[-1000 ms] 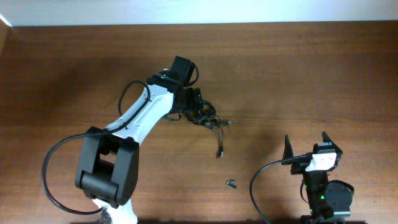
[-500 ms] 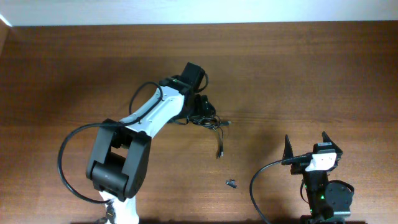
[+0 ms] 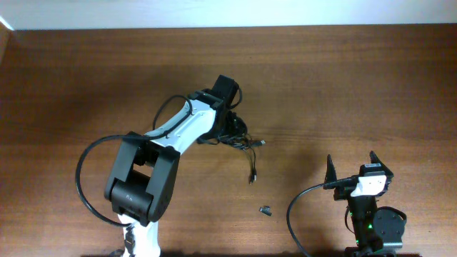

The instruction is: Untangle cables

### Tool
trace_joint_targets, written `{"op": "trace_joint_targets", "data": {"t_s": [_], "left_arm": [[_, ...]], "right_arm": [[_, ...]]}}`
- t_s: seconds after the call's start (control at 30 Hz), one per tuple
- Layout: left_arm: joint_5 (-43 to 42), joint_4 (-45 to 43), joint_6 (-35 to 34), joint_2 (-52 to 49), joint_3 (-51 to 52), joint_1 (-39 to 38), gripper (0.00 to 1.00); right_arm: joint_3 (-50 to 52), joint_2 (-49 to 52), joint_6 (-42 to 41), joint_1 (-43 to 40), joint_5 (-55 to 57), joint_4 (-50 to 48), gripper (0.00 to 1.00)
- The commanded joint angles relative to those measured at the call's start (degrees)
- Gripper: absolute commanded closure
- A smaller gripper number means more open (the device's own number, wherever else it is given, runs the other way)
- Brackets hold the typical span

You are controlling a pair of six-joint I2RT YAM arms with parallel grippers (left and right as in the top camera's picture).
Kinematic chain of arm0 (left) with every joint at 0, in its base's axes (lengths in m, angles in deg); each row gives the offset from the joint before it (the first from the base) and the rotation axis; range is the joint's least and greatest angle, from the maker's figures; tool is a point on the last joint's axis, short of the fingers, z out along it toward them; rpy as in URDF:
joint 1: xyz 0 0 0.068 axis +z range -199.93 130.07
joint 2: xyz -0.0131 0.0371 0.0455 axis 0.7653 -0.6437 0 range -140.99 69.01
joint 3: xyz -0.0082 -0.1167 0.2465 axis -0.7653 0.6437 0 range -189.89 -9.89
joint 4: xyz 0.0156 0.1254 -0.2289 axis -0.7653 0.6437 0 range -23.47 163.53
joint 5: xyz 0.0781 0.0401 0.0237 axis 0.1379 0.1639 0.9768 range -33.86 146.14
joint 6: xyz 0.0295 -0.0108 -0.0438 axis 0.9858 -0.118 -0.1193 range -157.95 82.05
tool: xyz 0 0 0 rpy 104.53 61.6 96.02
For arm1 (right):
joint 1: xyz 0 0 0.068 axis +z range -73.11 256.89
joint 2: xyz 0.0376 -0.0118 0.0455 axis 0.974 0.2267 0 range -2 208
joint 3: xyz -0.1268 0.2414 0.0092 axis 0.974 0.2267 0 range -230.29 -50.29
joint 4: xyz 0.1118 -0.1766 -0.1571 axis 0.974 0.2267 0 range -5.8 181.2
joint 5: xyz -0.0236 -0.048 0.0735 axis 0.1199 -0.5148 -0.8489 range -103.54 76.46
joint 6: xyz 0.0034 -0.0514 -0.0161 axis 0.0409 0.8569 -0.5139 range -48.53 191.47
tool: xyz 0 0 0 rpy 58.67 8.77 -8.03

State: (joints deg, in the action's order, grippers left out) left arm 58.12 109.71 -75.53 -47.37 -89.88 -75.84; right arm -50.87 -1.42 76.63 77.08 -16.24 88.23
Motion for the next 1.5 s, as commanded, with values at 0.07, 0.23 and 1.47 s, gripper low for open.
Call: {"op": "trace_joint_targets", "data": {"t_s": [0.07, 0.23, 1.47], "left_arm": [[0.4, -0.6, -0.4, -0.9, -0.3, 0.0, 0.56], [0.4, -1.0, -0.4, -0.9, -0.3, 0.0, 0.75], [-10.5, -0.3, 32.9, 35.3, -2.7, 0.2, 1.0]], "right_arm": [[0.2, -0.4, 0.4, 0.5, -0.5, 0.3, 0.01], [0.2, -0.4, 0.4, 0.5, -0.5, 0.3, 0.01], [0.2, -0.4, 0.6, 0.5, 0.5, -2.3, 0.01]]}}
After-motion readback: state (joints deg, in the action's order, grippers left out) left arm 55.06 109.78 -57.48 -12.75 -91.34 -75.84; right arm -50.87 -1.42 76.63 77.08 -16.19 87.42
